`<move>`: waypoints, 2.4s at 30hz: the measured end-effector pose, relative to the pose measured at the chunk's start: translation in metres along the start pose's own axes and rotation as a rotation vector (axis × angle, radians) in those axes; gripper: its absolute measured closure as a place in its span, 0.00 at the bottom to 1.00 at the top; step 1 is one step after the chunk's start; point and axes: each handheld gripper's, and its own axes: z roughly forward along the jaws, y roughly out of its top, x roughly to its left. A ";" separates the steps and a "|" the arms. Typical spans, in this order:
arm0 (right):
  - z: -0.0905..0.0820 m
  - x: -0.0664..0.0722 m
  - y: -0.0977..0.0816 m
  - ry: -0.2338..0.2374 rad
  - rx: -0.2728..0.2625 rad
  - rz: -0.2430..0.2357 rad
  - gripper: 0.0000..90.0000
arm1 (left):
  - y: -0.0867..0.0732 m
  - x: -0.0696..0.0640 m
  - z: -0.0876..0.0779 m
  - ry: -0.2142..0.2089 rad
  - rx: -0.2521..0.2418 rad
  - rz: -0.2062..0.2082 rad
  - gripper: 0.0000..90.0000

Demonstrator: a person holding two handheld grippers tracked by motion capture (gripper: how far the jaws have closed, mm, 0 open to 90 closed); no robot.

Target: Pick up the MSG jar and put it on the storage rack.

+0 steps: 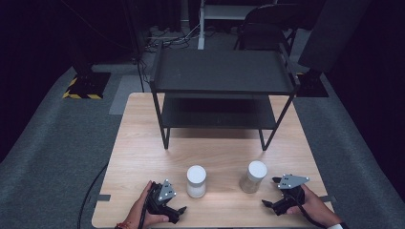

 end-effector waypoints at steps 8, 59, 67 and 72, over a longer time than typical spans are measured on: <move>0.000 0.000 0.000 0.000 0.000 0.000 0.00 | -0.002 -0.001 -0.003 0.001 -0.044 -0.028 0.02; 0.000 0.000 0.000 -0.002 0.000 0.001 0.00 | 0.042 0.012 -0.005 -0.094 -0.218 -0.002 0.03; 0.000 0.001 0.000 -0.003 0.000 0.002 0.00 | 0.048 0.014 0.001 -0.104 -0.246 -0.004 0.03; 0.000 0.001 0.000 -0.002 0.000 0.002 0.00 | 0.051 0.015 0.005 -0.109 -0.259 0.007 0.06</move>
